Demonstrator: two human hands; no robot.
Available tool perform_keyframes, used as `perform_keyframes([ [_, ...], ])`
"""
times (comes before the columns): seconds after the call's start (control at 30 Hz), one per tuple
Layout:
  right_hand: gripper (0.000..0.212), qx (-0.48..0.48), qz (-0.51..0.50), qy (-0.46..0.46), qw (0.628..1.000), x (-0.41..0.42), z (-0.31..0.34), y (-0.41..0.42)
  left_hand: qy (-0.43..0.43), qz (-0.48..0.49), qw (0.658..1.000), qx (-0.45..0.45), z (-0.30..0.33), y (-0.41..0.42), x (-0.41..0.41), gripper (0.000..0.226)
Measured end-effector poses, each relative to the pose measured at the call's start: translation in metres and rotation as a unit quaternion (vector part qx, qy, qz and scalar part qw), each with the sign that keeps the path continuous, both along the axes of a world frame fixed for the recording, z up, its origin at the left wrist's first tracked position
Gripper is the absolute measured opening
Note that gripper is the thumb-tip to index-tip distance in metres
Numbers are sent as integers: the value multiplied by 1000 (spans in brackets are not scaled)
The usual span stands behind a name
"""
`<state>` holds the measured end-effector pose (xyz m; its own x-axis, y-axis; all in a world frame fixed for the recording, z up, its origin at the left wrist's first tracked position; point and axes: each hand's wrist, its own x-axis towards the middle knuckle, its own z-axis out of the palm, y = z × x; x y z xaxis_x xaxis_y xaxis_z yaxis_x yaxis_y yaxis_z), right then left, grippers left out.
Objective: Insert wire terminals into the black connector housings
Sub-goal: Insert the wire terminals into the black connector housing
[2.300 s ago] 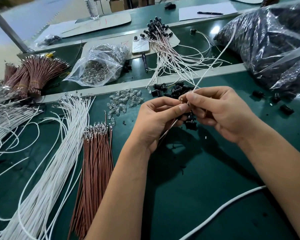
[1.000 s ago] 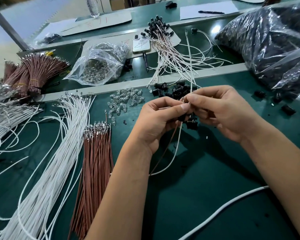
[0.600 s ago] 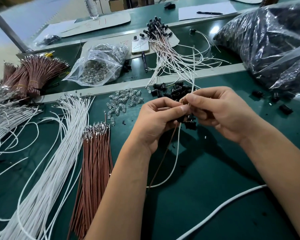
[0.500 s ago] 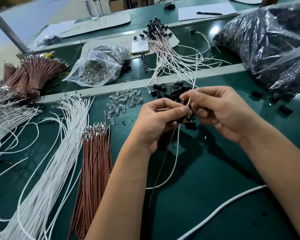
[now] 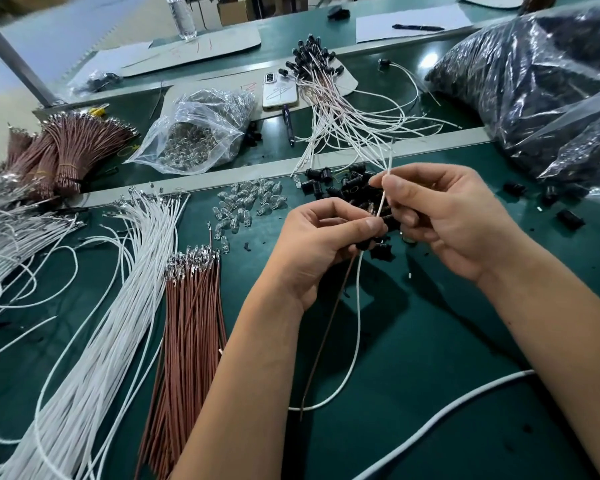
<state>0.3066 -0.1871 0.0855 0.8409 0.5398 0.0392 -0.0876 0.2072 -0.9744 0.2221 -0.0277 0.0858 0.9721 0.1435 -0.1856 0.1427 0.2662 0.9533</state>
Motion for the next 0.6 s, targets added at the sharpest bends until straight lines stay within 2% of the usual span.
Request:
perform_keyframes([
  [0.27,14,-43,56,9,997,-3,1,0,-26,26,999,-26,0,2,0,16],
  [0.43,34,1,4,5,1000,0,1,0,-22,18,1000,-1,0,0,-1,20],
  [0.6,25,-7,6,-8,1000,-1,0,0,-28,25,999,-13,1,0,-1,16],
])
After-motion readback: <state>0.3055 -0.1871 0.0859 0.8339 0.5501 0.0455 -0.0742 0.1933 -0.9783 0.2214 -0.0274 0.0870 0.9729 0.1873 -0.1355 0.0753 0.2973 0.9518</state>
